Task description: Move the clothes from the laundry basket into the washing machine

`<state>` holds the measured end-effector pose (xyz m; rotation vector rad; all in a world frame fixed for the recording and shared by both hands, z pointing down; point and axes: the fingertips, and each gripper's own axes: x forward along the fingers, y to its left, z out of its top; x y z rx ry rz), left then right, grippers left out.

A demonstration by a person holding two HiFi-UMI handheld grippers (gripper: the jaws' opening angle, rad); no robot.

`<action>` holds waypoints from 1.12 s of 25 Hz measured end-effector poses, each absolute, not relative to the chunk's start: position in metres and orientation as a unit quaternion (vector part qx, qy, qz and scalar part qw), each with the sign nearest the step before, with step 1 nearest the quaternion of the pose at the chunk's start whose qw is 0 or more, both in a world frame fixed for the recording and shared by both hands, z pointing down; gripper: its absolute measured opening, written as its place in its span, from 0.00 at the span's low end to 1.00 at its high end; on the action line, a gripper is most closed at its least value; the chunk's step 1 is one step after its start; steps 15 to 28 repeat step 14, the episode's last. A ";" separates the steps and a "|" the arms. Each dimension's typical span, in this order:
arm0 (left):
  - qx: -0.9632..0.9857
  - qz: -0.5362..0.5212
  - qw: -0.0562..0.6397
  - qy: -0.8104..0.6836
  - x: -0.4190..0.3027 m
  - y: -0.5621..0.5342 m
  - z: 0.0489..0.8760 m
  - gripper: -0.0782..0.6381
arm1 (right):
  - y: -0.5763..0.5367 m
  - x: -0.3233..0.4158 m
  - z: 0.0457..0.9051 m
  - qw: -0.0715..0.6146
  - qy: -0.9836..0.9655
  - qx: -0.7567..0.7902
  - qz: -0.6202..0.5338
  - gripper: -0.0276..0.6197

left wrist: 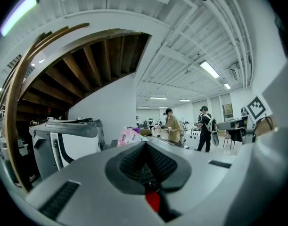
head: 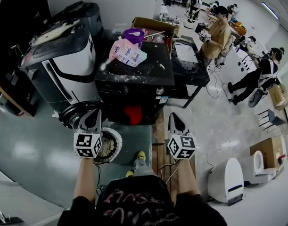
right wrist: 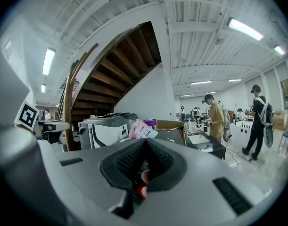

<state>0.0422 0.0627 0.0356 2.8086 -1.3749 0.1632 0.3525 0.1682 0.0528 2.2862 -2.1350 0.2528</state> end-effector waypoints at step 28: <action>0.897 0.050 -0.006 -0.438 0.037 0.062 0.030 0.12 | 0.179 0.360 0.043 -0.006 -0.670 0.739 0.068 0.05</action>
